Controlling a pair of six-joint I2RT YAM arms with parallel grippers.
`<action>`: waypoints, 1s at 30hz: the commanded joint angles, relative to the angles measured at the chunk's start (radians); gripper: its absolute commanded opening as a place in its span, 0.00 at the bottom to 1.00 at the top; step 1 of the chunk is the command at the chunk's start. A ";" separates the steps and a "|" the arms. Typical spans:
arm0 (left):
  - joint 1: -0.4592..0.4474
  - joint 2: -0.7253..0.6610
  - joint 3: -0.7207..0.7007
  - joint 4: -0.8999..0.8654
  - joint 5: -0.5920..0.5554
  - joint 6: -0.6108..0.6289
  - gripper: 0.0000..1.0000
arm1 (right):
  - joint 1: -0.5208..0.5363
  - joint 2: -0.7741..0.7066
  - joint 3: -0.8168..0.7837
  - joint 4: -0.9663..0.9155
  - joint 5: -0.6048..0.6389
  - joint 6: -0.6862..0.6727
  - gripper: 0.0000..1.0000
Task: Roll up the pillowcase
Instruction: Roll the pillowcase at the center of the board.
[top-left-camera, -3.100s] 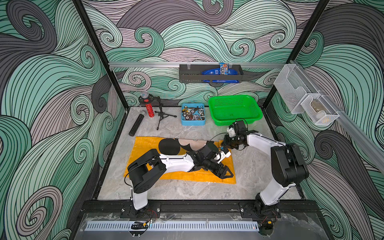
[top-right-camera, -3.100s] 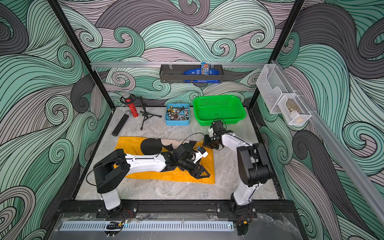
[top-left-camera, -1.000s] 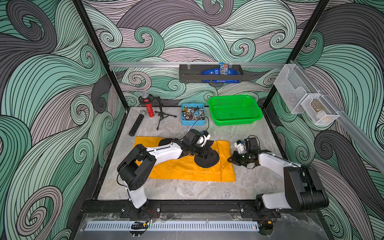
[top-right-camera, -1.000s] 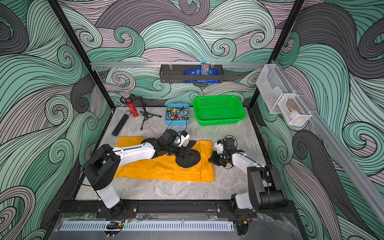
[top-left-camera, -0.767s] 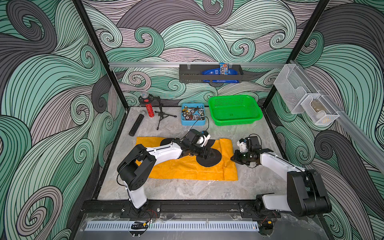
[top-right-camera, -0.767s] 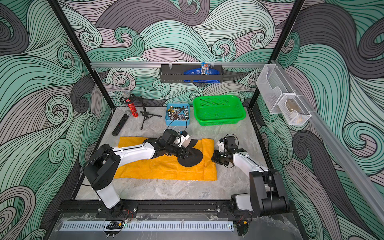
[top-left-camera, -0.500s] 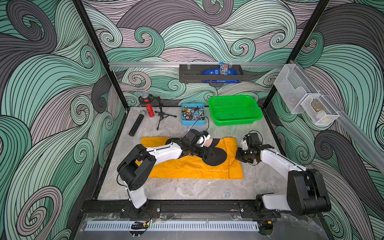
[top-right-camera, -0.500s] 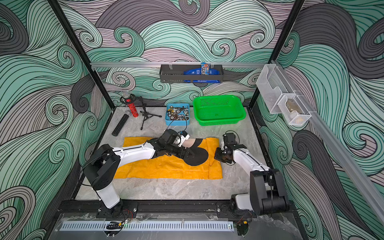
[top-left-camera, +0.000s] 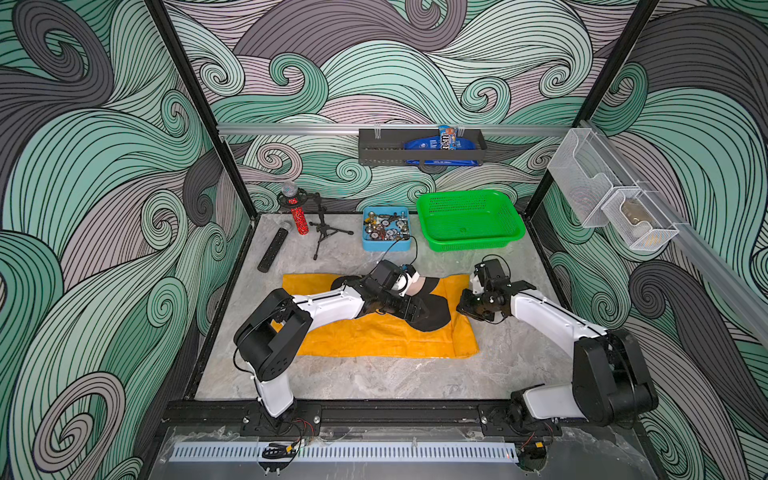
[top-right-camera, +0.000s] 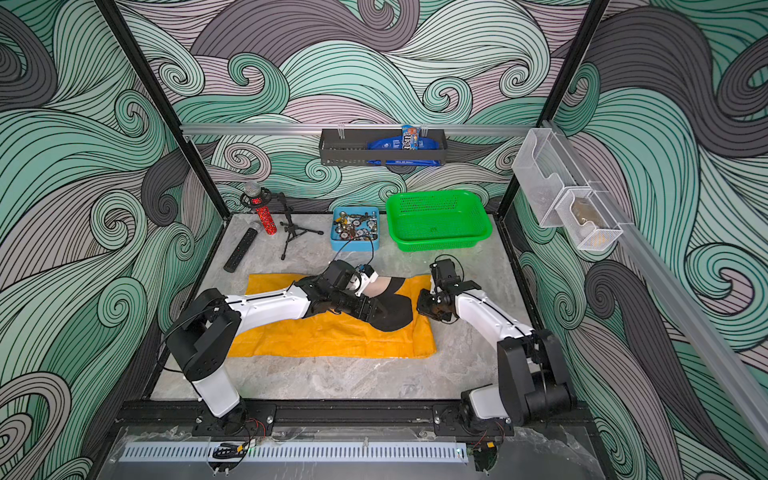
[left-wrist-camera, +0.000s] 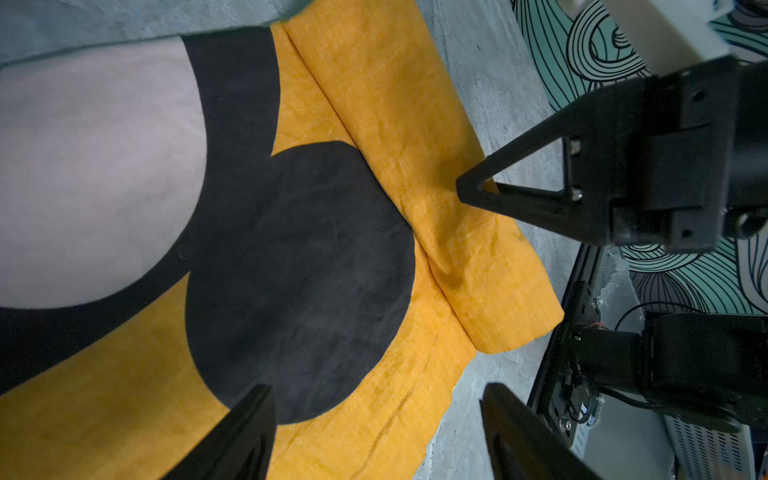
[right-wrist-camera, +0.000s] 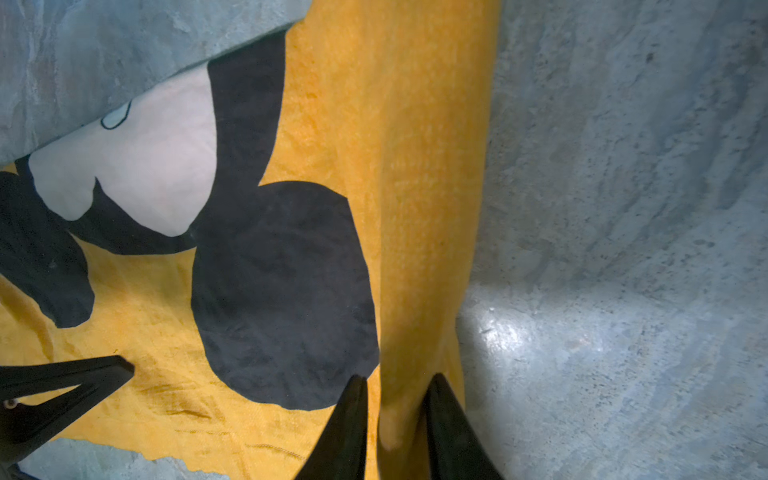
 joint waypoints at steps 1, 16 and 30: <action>0.006 -0.041 -0.007 -0.017 0.011 0.020 0.81 | 0.035 0.011 0.038 -0.009 -0.020 0.039 0.27; 0.021 -0.111 -0.076 -0.018 0.008 0.004 0.80 | 0.204 0.151 0.081 0.114 -0.094 0.091 0.18; -0.045 -0.157 -0.129 0.056 0.034 -0.089 0.80 | 0.082 0.056 0.098 0.198 -0.292 -0.005 0.26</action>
